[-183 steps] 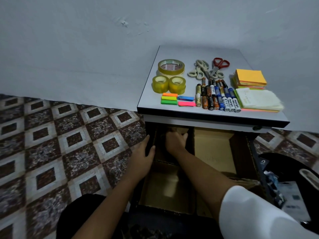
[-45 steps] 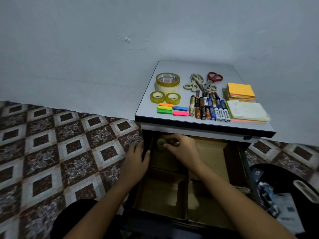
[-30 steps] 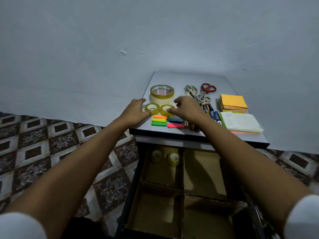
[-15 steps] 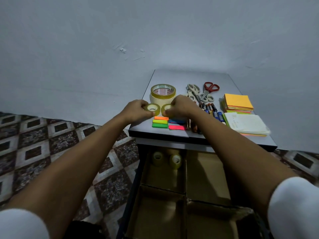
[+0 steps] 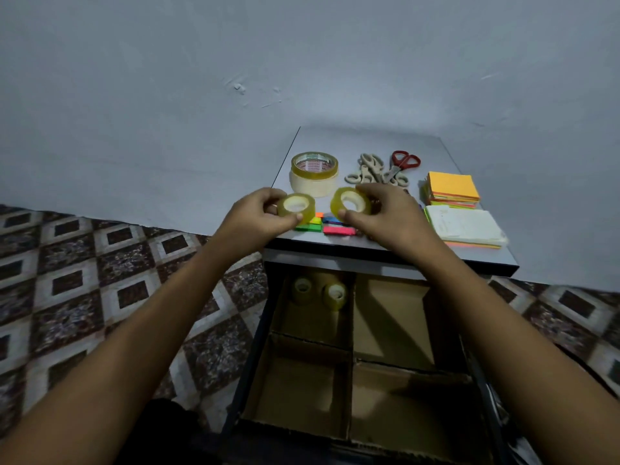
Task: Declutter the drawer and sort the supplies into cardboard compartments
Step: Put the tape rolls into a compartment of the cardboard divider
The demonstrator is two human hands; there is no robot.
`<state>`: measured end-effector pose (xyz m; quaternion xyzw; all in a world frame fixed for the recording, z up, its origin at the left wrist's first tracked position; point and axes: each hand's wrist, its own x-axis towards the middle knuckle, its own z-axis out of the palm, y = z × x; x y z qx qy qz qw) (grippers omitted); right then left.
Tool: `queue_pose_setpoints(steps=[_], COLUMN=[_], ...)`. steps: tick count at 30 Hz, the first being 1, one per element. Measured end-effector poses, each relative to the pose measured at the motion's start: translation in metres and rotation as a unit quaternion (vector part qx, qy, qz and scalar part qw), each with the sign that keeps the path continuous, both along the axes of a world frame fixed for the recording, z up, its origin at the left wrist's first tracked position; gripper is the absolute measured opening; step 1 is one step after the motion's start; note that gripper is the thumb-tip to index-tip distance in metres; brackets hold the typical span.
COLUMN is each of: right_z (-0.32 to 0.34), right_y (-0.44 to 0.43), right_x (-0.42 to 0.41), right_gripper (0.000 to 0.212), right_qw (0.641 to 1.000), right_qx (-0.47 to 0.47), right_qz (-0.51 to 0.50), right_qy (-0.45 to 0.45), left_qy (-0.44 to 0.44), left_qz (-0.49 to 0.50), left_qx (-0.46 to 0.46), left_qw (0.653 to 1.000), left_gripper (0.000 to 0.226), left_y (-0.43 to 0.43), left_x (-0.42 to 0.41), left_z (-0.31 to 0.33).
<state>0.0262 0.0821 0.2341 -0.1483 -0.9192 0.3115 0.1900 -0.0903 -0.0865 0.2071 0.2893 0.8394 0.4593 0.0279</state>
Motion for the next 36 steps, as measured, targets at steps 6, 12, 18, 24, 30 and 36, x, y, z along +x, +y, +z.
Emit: queue_pose_setpoints(steps=[6, 12, 18, 24, 30, 36], right_z=[-0.043, -0.096, -0.126, -0.135, -0.138, -0.134], right_y=[-0.010, -0.015, -0.016, -0.012, -0.009, -0.017], right_x=[0.053, 0.076, 0.079, 0.081, 0.077, 0.063], right_gripper=[0.060, 0.061, 0.059, 0.061, 0.060, 0.057], right_qw=[1.000, 0.997, 0.994, 0.993, 0.994, 0.995], right_qx=[-0.011, -0.036, -0.051, -0.052, -0.049, -0.056], right_qz=[-0.015, -0.057, -0.078, -0.083, -0.084, -0.057], right_qy=[-0.014, -0.048, -0.064, -0.059, -0.056, -0.062], left_qy=[-0.042, -0.081, -0.105, -0.118, -0.122, -0.054], left_qz=[-0.083, -0.096, -0.064, -0.020, -0.039, -0.068], left_qx=[-0.086, -0.150, -0.132, -0.125, -0.120, -0.110], left_qw=[0.992, 0.981, 0.984, 0.985, 0.984, 0.990], left_gripper=[0.049, 0.049, 0.037, 0.033, 0.035, 0.048], left_y=[-0.019, 0.014, 0.058, 0.085, 0.084, 0.049], left_x=[0.049, 0.056, 0.038, 0.029, 0.027, 0.033], left_z=[-0.049, -0.111, -0.146, -0.161, -0.163, -0.140])
